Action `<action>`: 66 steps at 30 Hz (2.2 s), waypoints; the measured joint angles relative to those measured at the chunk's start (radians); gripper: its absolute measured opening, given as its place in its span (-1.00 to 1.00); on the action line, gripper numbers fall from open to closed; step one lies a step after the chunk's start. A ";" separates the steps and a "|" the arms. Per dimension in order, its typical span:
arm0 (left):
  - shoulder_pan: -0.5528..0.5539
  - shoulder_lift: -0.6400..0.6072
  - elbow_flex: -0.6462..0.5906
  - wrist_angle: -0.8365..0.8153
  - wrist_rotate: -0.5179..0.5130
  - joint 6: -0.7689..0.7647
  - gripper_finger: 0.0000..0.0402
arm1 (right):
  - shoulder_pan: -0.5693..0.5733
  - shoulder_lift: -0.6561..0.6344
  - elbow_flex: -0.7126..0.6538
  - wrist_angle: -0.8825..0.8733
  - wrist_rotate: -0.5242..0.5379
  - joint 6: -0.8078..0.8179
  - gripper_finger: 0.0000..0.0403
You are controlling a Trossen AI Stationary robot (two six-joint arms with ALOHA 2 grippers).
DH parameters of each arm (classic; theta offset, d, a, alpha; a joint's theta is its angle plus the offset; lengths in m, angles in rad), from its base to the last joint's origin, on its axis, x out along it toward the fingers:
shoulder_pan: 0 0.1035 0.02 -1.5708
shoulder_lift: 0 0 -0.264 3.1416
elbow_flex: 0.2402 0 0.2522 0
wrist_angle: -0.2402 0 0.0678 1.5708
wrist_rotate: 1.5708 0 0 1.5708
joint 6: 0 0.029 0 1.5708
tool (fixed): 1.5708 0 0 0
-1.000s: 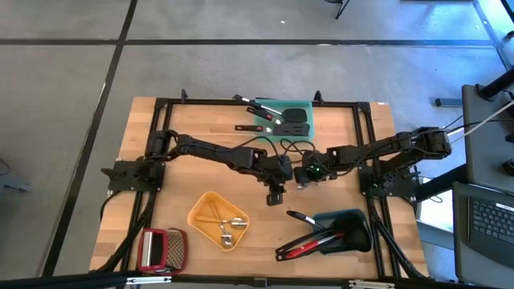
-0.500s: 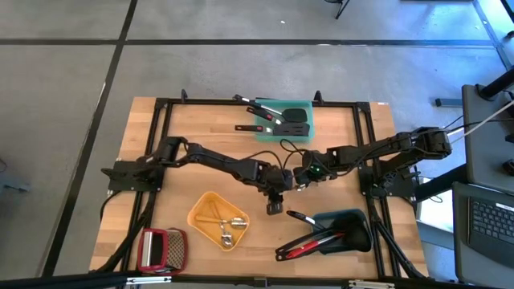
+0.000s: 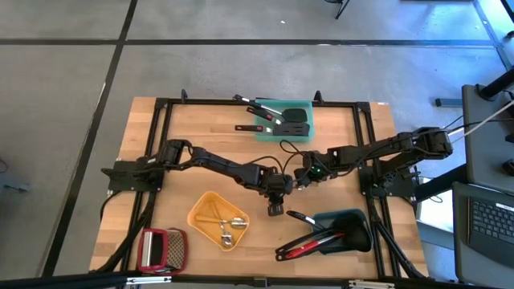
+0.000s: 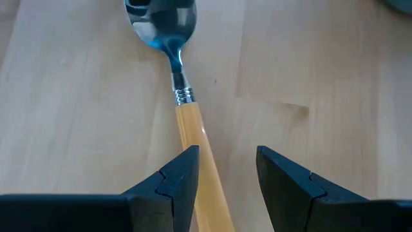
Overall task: Pick & Place Kitchen Items
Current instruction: Put the yellow spoon into the yellow bin
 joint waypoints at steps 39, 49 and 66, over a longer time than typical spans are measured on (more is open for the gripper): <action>0.023 0.000 0.000 0.032 0.023 -0.034 -0.25 | 0.003 0.007 0.106 -0.276 0.043 -0.017 -0.84; 0.062 -0.030 0.000 0.114 0.084 -0.195 -0.25 | 0.004 0.008 0.104 -0.260 0.070 -0.012 -0.95; 0.112 -0.032 -0.001 0.288 0.383 -0.492 -0.22 | 0.005 0.008 0.103 -0.254 0.102 0.037 -0.96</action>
